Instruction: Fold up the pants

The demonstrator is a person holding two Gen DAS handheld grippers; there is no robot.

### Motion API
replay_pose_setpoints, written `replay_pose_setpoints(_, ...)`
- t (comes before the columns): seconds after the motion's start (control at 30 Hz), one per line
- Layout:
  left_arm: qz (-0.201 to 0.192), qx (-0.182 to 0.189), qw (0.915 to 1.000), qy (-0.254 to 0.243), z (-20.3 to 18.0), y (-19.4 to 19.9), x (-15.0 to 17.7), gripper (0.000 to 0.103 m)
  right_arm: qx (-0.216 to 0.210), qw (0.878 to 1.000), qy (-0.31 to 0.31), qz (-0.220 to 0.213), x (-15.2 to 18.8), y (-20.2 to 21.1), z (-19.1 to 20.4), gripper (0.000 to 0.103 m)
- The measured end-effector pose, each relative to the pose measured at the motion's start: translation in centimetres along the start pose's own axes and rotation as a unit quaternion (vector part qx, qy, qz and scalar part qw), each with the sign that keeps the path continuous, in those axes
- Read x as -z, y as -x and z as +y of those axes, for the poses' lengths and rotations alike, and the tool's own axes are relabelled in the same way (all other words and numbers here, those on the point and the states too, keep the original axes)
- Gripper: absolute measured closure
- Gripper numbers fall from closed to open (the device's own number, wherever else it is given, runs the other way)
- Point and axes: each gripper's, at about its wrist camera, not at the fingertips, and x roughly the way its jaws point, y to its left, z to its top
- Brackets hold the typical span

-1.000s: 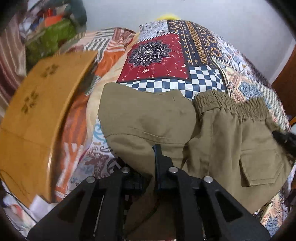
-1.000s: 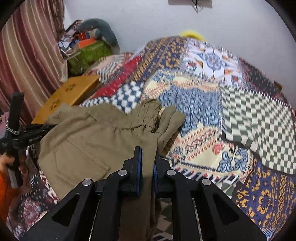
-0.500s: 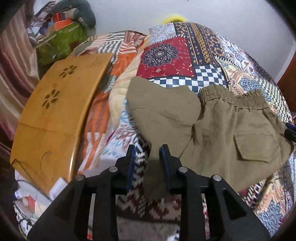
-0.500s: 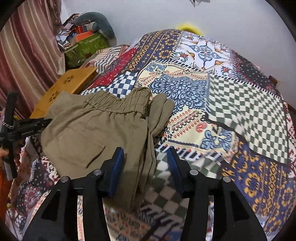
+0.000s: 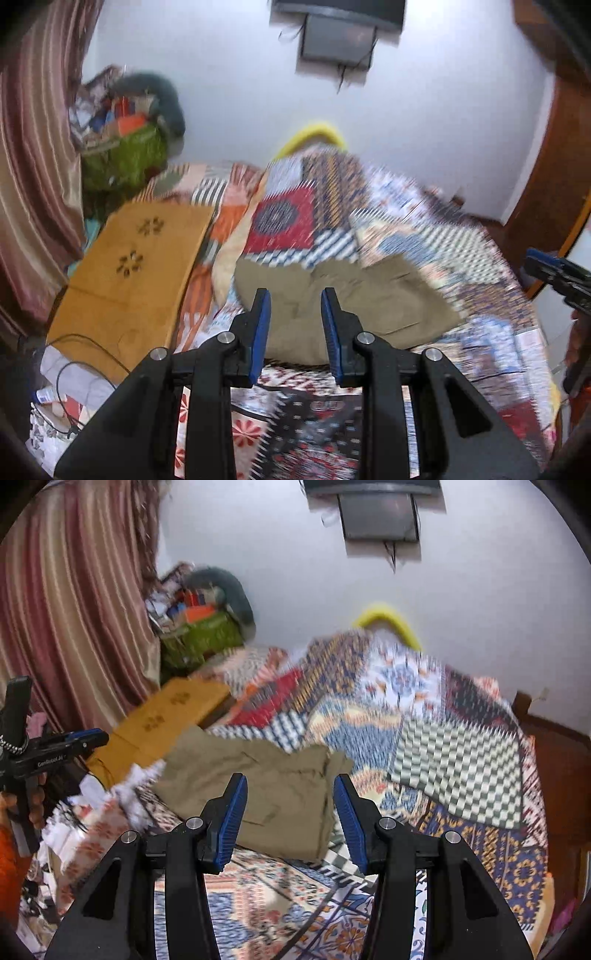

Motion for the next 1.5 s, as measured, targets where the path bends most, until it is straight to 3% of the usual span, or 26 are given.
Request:
replay_pose_setpoints(0.2,-0.081,0.023,0.9963,-0.014,-3.5,8.9,-0.7,0.075,-0.009,0.997,0.019,-0.075,-0.8,6.7,3.1,0.058)
replay_pose_setpoints(0.47,-0.169,0.034,0.9841,-0.044,-7.7,18.9,0.9,0.074,-0.030,0.985,0.034,-0.167,-0.2,14.9,6.5,0.058)
replay_pose_setpoints(0.63,-0.210,0.038,0.9751,-0.059,-10.3,23.5,2.9,0.065,-0.039,0.975,0.043,-0.213,1.1,18.9,8.7,0.058)
replay_pose_setpoints(0.77,-0.229,0.040,0.9702,-0.067,-11.8,25.5,4.6,0.054,-0.043,0.971,0.047,-0.231,2.1,20.5,9.9,0.056)
replay_pose_setpoints(0.97,-0.247,0.028,0.9662,-0.068,-13.1,27.2,6.6,0.032,-0.028,0.969,0.056,-0.241,3.3,21.4,11.4,0.038)
replay_pose_setpoints(1.03,-0.252,0.026,0.9652,-0.067,-13.2,27.6,7.0,0.026,-0.029,0.968,0.056,-0.242,3.5,21.6,11.8,0.027)
replay_pose_setpoints(1.1,-0.255,0.022,0.9643,-0.067,-13.3,27.9,7.4,0.015,-0.023,0.968,0.055,-0.243,3.6,21.7,12.1,0.023)
replay_pose_setpoints(1.17,-0.258,0.020,0.9637,-0.064,-13.2,28.1,7.8,0.010,-0.019,0.968,0.054,-0.244,3.7,21.9,12.2,0.018)
replay_pose_setpoints(1.33,-0.261,0.017,0.9636,-0.055,-13.1,28.6,8.3,0.002,-0.006,0.968,0.040,-0.246,4.1,22.1,12.0,0.000)
replay_pose_setpoints(1.5,-0.260,0.019,0.9640,-0.051,-13.2,28.5,8.6,0.002,0.011,0.971,0.040,-0.236,4.7,22.1,12.0,0.000)
